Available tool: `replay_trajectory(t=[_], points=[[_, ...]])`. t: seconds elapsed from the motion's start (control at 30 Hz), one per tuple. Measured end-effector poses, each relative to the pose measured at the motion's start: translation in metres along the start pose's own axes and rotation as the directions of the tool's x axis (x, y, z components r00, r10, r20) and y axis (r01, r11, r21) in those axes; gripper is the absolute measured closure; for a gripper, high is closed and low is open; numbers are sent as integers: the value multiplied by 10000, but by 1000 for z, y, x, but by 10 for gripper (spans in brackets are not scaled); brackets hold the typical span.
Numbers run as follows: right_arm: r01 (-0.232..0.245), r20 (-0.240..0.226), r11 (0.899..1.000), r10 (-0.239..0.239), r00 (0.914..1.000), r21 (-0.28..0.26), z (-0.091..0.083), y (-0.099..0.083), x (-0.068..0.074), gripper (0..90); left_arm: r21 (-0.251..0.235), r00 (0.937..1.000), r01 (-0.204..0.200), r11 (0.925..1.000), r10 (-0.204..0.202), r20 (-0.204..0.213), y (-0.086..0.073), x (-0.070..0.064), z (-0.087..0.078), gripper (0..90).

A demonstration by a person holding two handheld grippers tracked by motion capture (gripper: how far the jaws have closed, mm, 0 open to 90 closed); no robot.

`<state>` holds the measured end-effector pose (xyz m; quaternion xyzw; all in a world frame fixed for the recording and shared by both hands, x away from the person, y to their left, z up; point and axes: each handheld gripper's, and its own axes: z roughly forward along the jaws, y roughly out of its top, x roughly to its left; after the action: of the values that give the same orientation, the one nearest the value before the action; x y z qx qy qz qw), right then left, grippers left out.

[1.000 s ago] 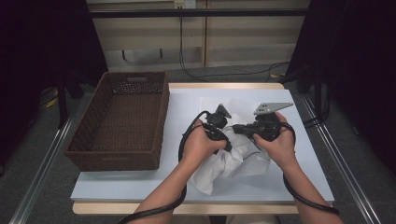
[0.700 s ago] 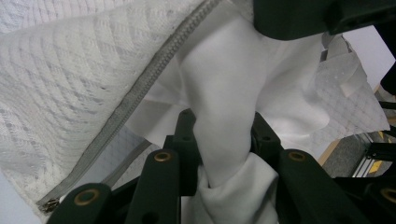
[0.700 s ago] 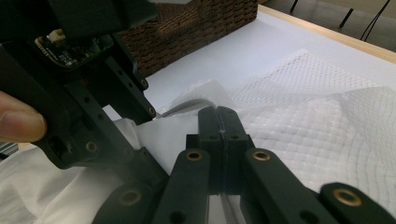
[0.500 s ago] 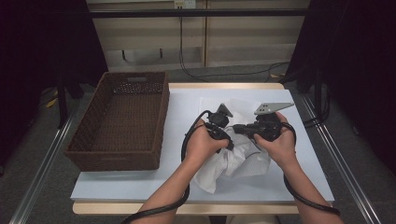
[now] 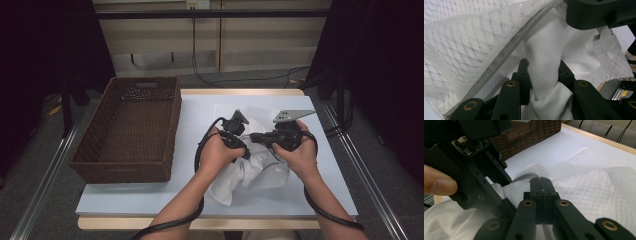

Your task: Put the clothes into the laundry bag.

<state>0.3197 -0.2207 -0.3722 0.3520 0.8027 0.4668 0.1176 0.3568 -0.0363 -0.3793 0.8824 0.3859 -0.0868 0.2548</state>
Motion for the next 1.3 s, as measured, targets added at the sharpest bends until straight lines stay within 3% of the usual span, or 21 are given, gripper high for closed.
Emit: replay_trajectory(t=[1.3], points=[[-33, -51, 10000, 32, 10000, -51, 0, 0, 0, 900, -792, 9980, 571, 9952, -589, -210, 9, 8, 6, 697]])
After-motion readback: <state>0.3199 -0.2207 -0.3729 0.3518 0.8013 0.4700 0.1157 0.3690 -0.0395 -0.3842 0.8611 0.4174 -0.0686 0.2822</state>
